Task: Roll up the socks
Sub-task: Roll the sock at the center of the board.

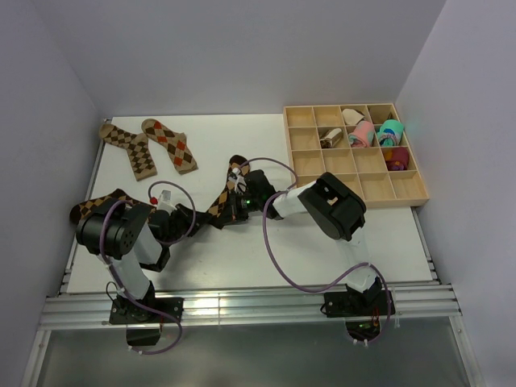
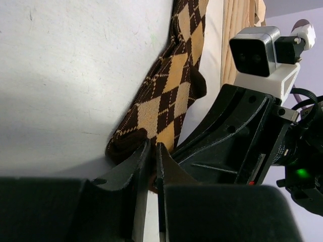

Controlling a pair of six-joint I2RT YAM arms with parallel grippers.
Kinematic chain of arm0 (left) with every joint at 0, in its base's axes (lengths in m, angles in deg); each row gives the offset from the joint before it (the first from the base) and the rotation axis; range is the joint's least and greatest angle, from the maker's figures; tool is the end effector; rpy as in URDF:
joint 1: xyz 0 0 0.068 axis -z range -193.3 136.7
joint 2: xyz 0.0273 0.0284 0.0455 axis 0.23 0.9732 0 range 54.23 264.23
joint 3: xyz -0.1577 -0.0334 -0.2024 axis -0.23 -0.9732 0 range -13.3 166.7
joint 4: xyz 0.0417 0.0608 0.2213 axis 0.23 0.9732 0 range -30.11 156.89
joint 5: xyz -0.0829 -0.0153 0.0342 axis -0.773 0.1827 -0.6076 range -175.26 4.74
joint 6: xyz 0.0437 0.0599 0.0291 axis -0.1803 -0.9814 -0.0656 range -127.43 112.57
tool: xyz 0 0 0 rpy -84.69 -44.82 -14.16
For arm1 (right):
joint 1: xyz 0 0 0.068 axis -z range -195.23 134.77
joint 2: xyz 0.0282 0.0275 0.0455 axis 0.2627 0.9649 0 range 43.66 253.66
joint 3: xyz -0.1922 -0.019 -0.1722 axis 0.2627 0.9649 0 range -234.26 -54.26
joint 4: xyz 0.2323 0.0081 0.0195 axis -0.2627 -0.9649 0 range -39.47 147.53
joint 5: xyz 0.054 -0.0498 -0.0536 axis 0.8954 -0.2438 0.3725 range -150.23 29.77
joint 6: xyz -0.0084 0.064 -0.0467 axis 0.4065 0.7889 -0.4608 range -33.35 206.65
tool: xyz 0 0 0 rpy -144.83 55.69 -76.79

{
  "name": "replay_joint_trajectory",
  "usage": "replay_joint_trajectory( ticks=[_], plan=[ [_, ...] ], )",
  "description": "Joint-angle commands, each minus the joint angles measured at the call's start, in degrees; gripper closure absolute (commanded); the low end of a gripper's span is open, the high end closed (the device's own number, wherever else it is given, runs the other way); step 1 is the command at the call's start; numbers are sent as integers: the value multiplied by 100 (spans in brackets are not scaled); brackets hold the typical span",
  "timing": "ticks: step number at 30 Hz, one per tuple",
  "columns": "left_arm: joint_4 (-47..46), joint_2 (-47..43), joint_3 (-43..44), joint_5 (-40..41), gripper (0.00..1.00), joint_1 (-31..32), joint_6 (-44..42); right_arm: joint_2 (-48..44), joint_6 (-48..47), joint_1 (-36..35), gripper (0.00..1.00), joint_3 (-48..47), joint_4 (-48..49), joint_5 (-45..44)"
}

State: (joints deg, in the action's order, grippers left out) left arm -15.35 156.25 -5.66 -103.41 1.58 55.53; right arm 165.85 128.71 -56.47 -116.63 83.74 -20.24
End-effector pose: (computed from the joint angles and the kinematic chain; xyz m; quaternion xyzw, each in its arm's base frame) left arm 0.2331 -0.0841 0.0932 -0.2443 0.7721 -0.4596 0.3646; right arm 0.2852 0.3088 0.0992 -0.1555 0.8294 0.5203 0.1315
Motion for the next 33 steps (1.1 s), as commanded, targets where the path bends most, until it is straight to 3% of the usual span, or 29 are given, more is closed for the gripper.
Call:
replay_joint_trajectory(
  ticks=[1,3,7,12,14,17,21,26,33],
  plan=[
    [-439,126,10,-4,84,16,-12,-2,-347,72,95,49,-670,-307],
    [-237,82,36,48,84,16,-64,-221,-558,72,87,84,-933,-482],
    [88,-24,88,84,85,16,-161,-747,-971,45,62,155,-1478,-869],
    [528,-59,264,40,86,24,-267,-1452,-1690,-60,51,68,-2392,-1614],
    [572,-24,308,14,86,24,-258,-1742,-2112,-209,51,23,-2691,-2045],
    [633,2,361,-48,87,24,-258,-1996,-2762,-490,60,-21,-2754,-2811],
    [730,-33,405,-74,88,24,-293,-2191,-3703,-912,80,58,-2377,-3567],
    [862,-94,458,-83,88,33,-346,-2191,-4723,-1396,80,85,-1796,-3990],
    [959,-50,519,-127,89,42,-372,-1725,-5024,-1721,79,-319,-1804,-4104]
  ],
)
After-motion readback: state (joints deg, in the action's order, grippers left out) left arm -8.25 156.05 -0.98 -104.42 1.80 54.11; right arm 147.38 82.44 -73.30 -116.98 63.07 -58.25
